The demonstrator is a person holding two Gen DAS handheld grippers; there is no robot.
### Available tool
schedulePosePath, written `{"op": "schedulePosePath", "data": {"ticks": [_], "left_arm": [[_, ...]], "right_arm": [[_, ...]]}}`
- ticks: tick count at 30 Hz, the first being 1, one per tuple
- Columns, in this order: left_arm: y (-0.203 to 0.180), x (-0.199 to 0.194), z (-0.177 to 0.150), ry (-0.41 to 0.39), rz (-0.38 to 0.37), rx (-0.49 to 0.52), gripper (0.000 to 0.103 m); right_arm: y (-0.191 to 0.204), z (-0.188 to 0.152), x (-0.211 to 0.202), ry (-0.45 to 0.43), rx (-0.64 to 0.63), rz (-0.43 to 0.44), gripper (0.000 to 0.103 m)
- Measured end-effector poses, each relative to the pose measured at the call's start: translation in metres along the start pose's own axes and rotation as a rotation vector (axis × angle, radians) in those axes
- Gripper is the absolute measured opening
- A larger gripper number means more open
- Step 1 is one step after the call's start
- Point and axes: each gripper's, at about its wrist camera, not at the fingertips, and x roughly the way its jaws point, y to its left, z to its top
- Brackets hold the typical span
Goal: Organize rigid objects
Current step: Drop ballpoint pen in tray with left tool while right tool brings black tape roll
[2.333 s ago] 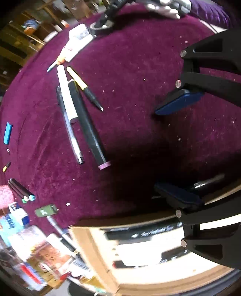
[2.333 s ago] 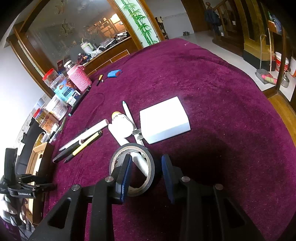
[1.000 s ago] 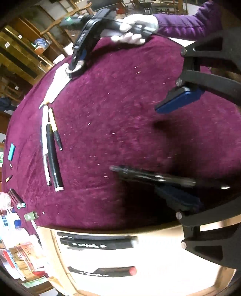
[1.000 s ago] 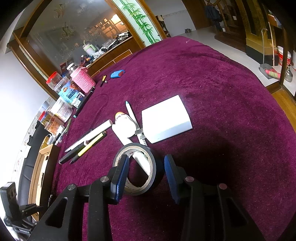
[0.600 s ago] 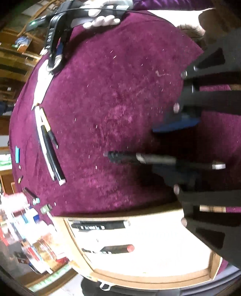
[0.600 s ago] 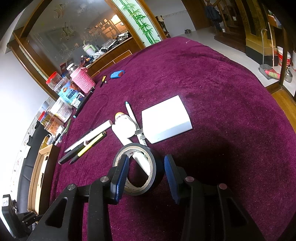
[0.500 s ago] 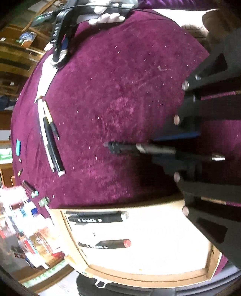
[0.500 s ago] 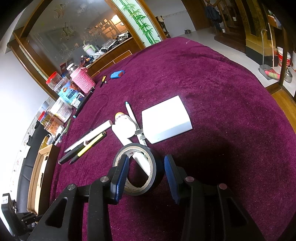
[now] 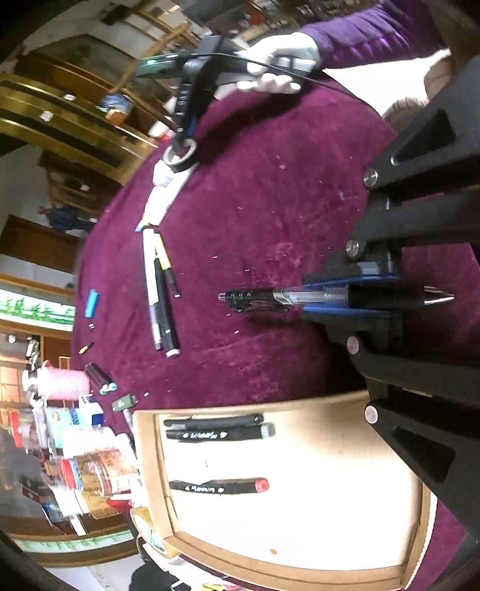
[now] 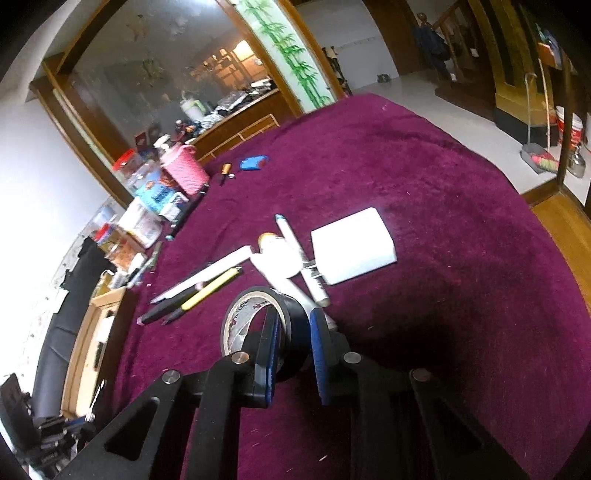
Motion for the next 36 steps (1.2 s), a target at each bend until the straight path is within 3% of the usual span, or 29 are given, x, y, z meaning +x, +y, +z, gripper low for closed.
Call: {"op": "schedulePosePath", "data": {"ticks": [5,9,16,20,28,36], "left_arm": [[0.037,-0.025,0.008,-0.076,-0.022,-0.102,0.01],[0.085,-0.044,0.014,-0.12,0.045,-0.184,0.01],[0.168,-0.04,0.039,-0.112,0.153,-0.289,0.01],[0.206,-0.02,0.055,-0.074,0.172,-0.35,0.01],[0.239,0.024,0.069,0.004,0.194,-0.416,0.01],[0.252,0.02,0.072,-0.027,0.128,-0.49,0.014]], "right_arm": [[0.047,0.0,-0.007,0.018,-0.086,0.062,0.018],[0.099,-0.001,0.008,0.062,-0.151,0.141,0.018],[0.207,-0.011,0.064,0.196,-0.245,0.288,0.018],[0.268,-0.02,0.106,0.285,-0.283,0.339,0.018],[0.359,-0.032,0.192,0.397,-0.338,0.32,0.019],[0.389,-0.037,0.239,0.444,-0.373,0.265,0.019]]}}
